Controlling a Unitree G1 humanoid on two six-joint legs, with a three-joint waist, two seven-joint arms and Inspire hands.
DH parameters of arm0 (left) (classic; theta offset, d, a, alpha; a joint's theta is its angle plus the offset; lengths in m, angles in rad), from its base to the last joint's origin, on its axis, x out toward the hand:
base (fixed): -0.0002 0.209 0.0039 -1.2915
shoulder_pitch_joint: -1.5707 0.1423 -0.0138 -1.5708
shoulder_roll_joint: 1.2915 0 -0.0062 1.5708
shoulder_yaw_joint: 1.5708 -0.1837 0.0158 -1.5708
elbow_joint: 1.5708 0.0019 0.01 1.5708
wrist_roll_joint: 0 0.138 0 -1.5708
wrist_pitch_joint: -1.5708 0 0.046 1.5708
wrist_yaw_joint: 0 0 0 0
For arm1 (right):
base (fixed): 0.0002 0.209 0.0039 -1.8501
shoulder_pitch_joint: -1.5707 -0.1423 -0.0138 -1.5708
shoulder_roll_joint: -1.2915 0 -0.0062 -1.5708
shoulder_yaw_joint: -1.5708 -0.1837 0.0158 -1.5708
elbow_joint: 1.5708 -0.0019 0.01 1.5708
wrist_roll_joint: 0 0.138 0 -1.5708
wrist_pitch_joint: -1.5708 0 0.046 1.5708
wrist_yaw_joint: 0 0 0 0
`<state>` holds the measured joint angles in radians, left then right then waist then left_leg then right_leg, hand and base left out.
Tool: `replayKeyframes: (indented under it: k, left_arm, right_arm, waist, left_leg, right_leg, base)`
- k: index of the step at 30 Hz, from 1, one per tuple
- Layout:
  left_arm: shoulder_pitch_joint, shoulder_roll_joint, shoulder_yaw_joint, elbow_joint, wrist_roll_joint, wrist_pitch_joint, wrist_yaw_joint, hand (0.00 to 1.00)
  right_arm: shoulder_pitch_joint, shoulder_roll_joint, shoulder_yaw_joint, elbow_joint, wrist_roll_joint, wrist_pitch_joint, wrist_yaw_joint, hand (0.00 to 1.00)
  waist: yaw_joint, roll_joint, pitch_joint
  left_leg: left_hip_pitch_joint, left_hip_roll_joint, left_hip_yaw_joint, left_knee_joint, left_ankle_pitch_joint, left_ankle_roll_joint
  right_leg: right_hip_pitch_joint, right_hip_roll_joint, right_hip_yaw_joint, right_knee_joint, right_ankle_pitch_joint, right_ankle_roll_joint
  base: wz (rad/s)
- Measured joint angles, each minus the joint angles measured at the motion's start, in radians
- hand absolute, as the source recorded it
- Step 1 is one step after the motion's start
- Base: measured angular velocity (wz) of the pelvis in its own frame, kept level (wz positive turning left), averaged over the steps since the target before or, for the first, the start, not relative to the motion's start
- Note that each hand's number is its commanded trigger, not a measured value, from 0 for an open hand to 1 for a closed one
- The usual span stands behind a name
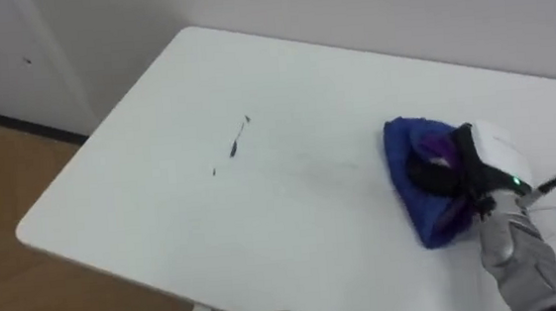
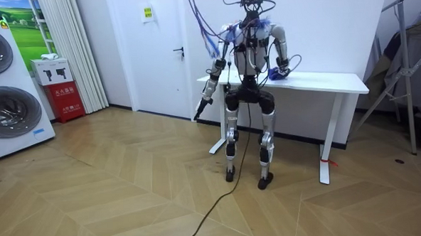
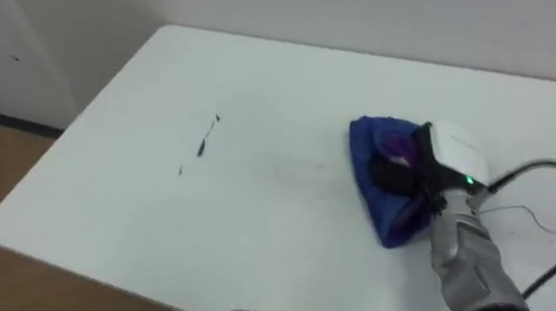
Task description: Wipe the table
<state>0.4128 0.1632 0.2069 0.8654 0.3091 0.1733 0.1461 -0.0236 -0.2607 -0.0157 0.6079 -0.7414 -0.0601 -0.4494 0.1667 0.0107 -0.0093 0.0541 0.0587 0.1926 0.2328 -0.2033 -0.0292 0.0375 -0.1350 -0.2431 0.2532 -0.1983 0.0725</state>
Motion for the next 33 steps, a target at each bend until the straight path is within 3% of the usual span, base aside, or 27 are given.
replayKeyframes:
  k: [1,3,6,9,10,11,13,14,16,19,21,23,25,26,28,30,31,33]
  left_arm:
    - [0.006,-0.007,0.031,-0.004,0.0,0.0,0.002,0.0]
    - [0.007,-0.009,0.055,-0.007,0.0,-0.002,0.005,0.0]
    - [-0.022,-0.009,0.028,-0.05,-0.008,-0.008,0.019,0.0]
    - [-0.091,-0.019,0.001,-0.048,-0.012,-0.014,0.032,0.0]
    - [-0.128,-0.027,-0.003,-0.037,-0.011,-0.012,0.042,0.0]
    - [-0.141,-0.028,-0.011,-0.03,-0.011,-0.013,0.045,0.0]
    - [-0.195,-0.024,-0.047,0.01,-0.009,-0.011,0.049,0.0]
    - [-0.204,-0.023,-0.05,0.021,-0.01,-0.01,0.05,0.0]
    - [-0.211,-0.018,-0.077,0.026,-0.012,0.0,0.06,0.0]
    - [-0.188,-0.015,-0.094,0.017,-0.018,0.024,0.061,0.0]
    - [-0.152,-0.009,-0.091,0.017,-0.021,0.033,0.06,0.0]
    - [-0.113,-0.005,-0.083,0.018,-0.023,0.034,0.059,0.0]
    - [-0.068,-0.005,-0.043,0.018,-0.022,0.03,0.057,0.0]
    - [-0.059,-0.004,-0.029,0.018,-0.022,0.028,0.057,0.0]
    - [-0.044,0.002,0.036,0.018,-0.003,0.021,0.057,0.0]
    - [-0.051,0.004,0.096,0.018,0.047,0.002,0.059,0.0]
    - [-0.052,0.004,0.134,0.016,0.081,-0.009,0.061,0.0]
    - [-0.05,0.005,0.173,-0.011,0.107,-0.012,0.061,0.0]
  right_arm:
    - [0.049,0.0,-0.02,-0.015,0.006,-0.007,-0.033,1.0]
    - [0.082,0.002,-0.033,-0.022,0.02,-0.006,-0.044,1.0]
    - [0.076,0.016,-0.017,-0.025,0.048,0.018,-0.032,1.0]
    - [-0.003,0.033,0.035,-0.032,0.033,0.111,0.016,1.0]
    - [-0.049,0.035,0.068,-0.039,0.013,0.162,0.051,1.0]
    - [-0.081,0.044,0.09,-0.044,-0.011,0.184,0.073,1.0]
    - [-0.219,0.059,0.234,-0.085,-0.093,0.251,0.175,1.0]
    - [-0.26,0.064,0.268,-0.089,-0.108,0.258,0.197,1.0]
    - [-0.34,0.118,0.345,-0.122,-0.165,0.259,0.259,1.0]
    - [-0.346,0.133,0.379,-0.151,-0.189,0.239,0.289,1.0]
    - [-0.31,0.132,0.376,-0.13,-0.189,0.235,0.286,1.0]
    - [-0.238,0.132,0.341,-0.106,-0.152,0.205,0.245,1.0]
    - [-0.132,0.131,0.264,-0.101,-0.139,0.115,0.154,1.0]
    - [-0.105,0.13,0.248,-0.1,-0.125,0.096,0.127,1.0]
    - [0.029,0.121,0.16,-0.104,-0.059,0.027,0.001,1.0]
    - [0.143,0.099,0.078,-0.12,-0.008,-0.013,-0.085,1.0]
    - [0.201,0.082,0.022,-0.119,0.008,-0.032,-0.131,1.0]
    - [0.251,0.055,-0.049,-0.091,0.033,-0.04,-0.185,1.0]
  waist:
    - [-0.015,-0.001,-0.0106]
    - [-0.029,-0.005,-0.0129]
    - [-0.03,-0.036,-0.0102]
    - [-0.008,-0.054,0.0024]
    - [0.02,-0.058,0.003]
    - [0.032,-0.06,0.0028]
    - [0.097,-0.063,0.0097]
    - [0.107,-0.066,0.0116]
    - [0.12,-0.072,0.0144]
    - [0.162,-0.074,0.0162]
    - [0.167,-0.071,0.0181]
    - [0.152,-0.07,0.0188]
    - [0.092,-0.066,0.0187]
    - [0.078,-0.064,0.0189]
    - [0.021,-0.064,0.0179]
    - [-0.021,-0.063,0.0155]
    - [-0.04,-0.063,0.0098]
    - [-0.051,-0.06,0.0058]
  left_leg:
    - [0.021,-0.005,0.003,-0.019,0.0,0.0]
    - [0.049,-0.008,0.0,-0.035,0.0,0.0]
    - [0.062,-0.01,-0.007,-0.042,0.0,0.0]
    - [0.059,-0.006,0.001,-0.045,0.0,0.0]
    - [0.048,-0.004,-0.002,-0.048,-0.001,-0.001]
    - [0.041,-0.002,-0.001,-0.05,-0.001,-0.002]
    - [0.025,0.003,-0.017,-0.065,-0.001,-0.001]
    - [0.022,0.006,-0.019,-0.066,-0.001,-0.001]
    - [0.006,0.007,-0.058,-0.063,0.0,-0.004]
    - [0.005,0.005,-0.089,-0.064,0.001,-0.003]
    - [0.016,0.001,-0.105,-0.063,0.002,-0.002]
    - [0.031,-0.004,-0.119,-0.064,0.002,-0.002]
    - [0.055,-0.013,-0.115,-0.067,0.002,-0.002]
    - [0.063,-0.013,-0.114,-0.069,0.002,-0.002]
    - [0.081,-0.02,-0.111,-0.07,0.002,-0.002]
    - [0.082,-0.026,-0.107,-0.07,0.002,-0.002]
    - [0.082,-0.031,-0.106,-0.07,0.002,-0.002]
    - [0.085,-0.032,-0.097,-0.07,0.002,-0.002]
  right_leg:
    - [0.014,-0.003,-0.005,-0.001,-0.001,0.001]
    - [0.037,-0.005,-0.009,-0.008,-0.005,0.007]
    - [0.055,-0.004,-0.014,-0.014,-0.004,0.007]
    - [0.042,0.002,0.0,-0.012,0.005,0.004]
    - [0.018,0.004,-0.002,-0.006,0.014,0.002]
    - [0.008,0.005,-0.004,0.0,0.02,-0.001]
    - [-0.044,0.021,-0.006,0.001,0.051,-0.015]
    - [-0.05,0.024,-0.008,0.0,0.055,-0.018]
    - [-0.046,0.029,-0.033,-0.017,0.057,-0.02]
    - [-0.031,0.026,-0.066,-0.031,0.057,-0.019]
    - [-0.012,0.023,-0.072,-0.043,0.058,-0.018]
    - [0.025,0.019,-0.1,-0.066,0.059,-0.016]
    - [0.072,0.011,-0.106,-0.09,0.057,-0.007]
    - [0.081,0.011,-0.107,-0.093,0.057,-0.006]
    - [0.114,0.006,-0.111,-0.107,0.056,0.003]
    - [0.121,0.0,-0.11,-0.104,0.053,0.009]
    - [0.122,-0.005,-0.111,-0.103,0.051,0.012]
    - [0.123,-0.006,-0.111,-0.102,0.052,0.014]
  base:
    - [-0.06]
    - [-0.03]
    - [0.0]
    - [-0.27]
    - [-0.51]
    - [-0.74]
    - [-0.83]
    - [-0.44]
    - [0.2]
    - [0.36]
    - [0.42]
    - [0.4]
    - [0.4]
    - [0.18]
    - [0.14]
    - [0.17]
    - [0.04]
    - [-0.22]
